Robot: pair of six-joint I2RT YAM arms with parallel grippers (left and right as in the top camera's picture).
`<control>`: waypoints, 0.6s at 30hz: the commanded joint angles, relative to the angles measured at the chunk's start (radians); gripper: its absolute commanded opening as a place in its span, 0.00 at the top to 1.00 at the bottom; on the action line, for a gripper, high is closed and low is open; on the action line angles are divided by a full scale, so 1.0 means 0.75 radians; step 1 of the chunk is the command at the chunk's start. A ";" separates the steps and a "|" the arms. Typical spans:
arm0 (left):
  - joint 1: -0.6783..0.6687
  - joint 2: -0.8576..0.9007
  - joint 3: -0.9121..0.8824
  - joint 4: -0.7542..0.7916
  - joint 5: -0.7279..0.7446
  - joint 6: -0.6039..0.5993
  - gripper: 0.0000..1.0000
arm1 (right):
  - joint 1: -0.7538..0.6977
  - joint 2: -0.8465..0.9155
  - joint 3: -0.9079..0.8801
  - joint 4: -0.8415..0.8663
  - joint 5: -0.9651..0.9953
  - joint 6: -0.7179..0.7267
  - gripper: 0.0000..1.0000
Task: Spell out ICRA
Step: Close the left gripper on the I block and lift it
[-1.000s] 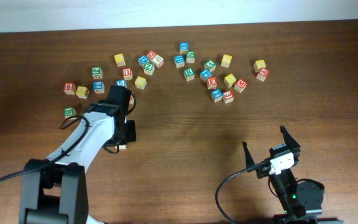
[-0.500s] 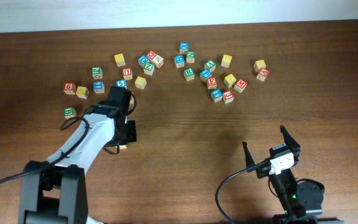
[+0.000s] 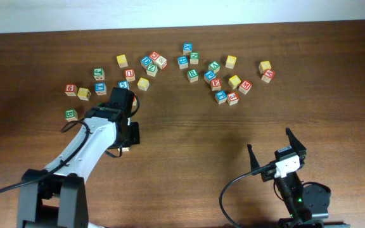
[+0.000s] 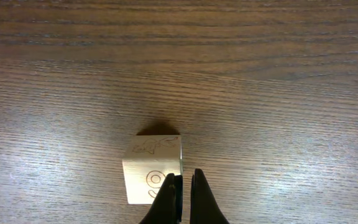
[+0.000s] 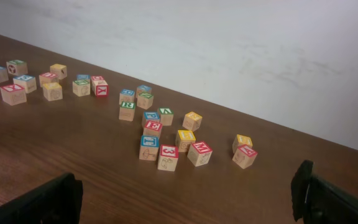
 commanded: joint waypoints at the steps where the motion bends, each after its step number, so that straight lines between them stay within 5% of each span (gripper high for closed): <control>1: -0.006 -0.026 0.004 -0.005 0.015 0.002 1.00 | 0.008 -0.009 -0.007 -0.006 -0.017 0.005 0.02; 18: -0.006 -0.015 -0.071 0.011 0.085 -0.019 1.00 | 0.008 -0.009 -0.007 -0.006 -0.017 0.005 0.02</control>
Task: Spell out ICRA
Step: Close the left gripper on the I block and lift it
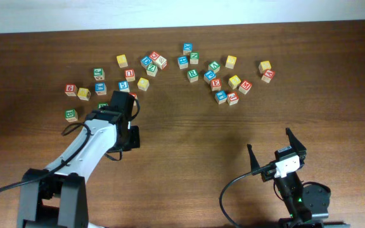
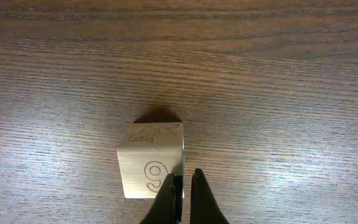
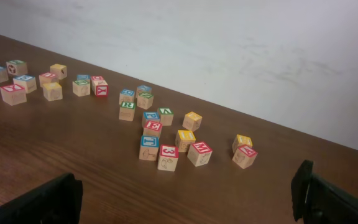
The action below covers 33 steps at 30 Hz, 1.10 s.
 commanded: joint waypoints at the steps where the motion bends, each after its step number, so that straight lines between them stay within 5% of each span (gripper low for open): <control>1: -0.006 -0.007 -0.036 0.014 0.090 -0.017 1.00 | 0.008 -0.009 -0.007 -0.006 -0.017 0.005 0.02; 24: -0.004 0.042 0.019 0.169 0.239 0.091 1.00 | 0.008 -0.009 -0.007 -0.006 -0.017 0.005 0.02; 33: -0.002 0.043 0.023 0.285 -0.087 0.088 1.00 | 0.008 -0.009 -0.007 -0.006 -0.017 0.005 0.02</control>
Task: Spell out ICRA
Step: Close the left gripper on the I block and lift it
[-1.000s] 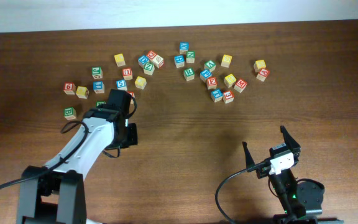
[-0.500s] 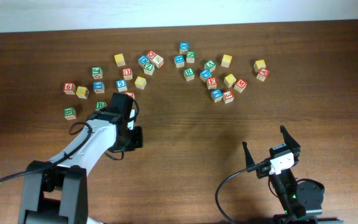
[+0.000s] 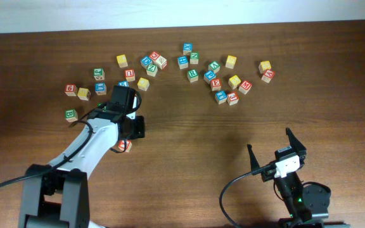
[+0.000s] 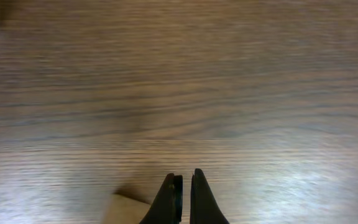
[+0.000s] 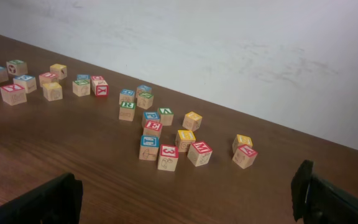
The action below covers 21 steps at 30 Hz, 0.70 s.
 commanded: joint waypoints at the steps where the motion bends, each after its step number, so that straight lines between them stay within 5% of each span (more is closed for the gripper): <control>1: 0.005 0.010 0.019 -0.002 -0.177 0.011 1.00 | 0.008 -0.009 -0.007 -0.006 -0.017 0.005 0.02; 8: 0.005 0.010 0.019 -0.058 -0.315 -0.065 1.00 | 0.008 -0.009 -0.007 -0.006 -0.017 0.005 0.02; 21: 0.005 0.010 0.019 -0.204 -0.271 -0.064 1.00 | 0.008 -0.009 -0.007 -0.006 -0.017 0.005 0.02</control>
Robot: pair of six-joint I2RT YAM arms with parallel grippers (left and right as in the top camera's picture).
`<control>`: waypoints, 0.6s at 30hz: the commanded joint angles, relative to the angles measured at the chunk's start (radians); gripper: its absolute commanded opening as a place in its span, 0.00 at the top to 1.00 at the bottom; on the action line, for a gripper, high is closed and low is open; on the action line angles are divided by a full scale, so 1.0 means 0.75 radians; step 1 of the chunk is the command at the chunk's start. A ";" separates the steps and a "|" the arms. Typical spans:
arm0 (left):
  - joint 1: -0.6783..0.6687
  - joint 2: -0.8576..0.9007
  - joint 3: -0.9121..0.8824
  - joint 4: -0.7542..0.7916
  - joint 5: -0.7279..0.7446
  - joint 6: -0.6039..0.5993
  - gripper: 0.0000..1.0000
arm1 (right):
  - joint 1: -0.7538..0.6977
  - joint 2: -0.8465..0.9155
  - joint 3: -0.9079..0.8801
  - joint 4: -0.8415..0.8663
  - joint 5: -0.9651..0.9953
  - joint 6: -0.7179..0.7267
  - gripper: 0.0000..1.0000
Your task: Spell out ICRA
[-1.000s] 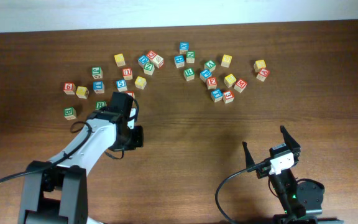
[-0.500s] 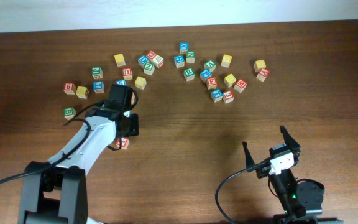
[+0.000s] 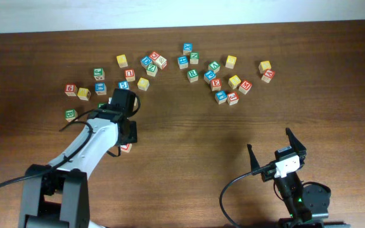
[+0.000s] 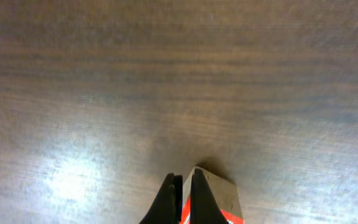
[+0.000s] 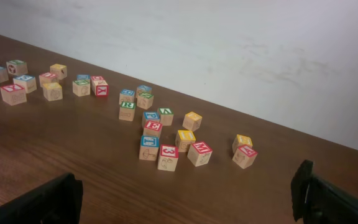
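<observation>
A wooden block with a red face (image 4: 215, 200) lies on the table just right of my left gripper (image 4: 183, 185), whose fingers are shut together with nothing between them. In the overhead view that block (image 3: 126, 148) peeks out below the left gripper (image 3: 129, 131). Its letter cannot be read. The other letter blocks lie in two loose groups along the far side, a left group (image 3: 130, 75) and a right group (image 3: 215, 82). My right gripper (image 3: 276, 154) stands open near the front right edge, nothing between its fingers (image 5: 320, 193).
A red-topped block marked A (image 5: 245, 155) and one marked 3 (image 5: 168, 157) are the nearest blocks ahead of the right gripper. A green block (image 3: 71, 114) sits alone at the left. The table (image 3: 195, 133) ends at a white wall behind.
My left gripper, still shut, has shifted left and back over the red-faced block, which now sits right against its right finger. The block has hardly moved. The right arm is unchanged.
My shut left gripper stood against a lone block showing a 9 on its side, in the open table below the left group. Then it had drawn away, leaving the block red face up. Now it is beside the block again. The right gripper stayed open throughout.
</observation>
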 commanded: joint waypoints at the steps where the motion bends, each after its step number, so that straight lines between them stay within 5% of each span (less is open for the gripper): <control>1: 0.005 0.010 0.018 -0.053 0.013 -0.022 1.00 | 0.008 -0.009 -0.007 -0.006 -0.017 0.005 0.02; 18: 0.005 0.010 0.018 -0.322 0.084 -0.073 0.91 | 0.008 -0.009 -0.007 -0.006 -0.017 0.006 0.02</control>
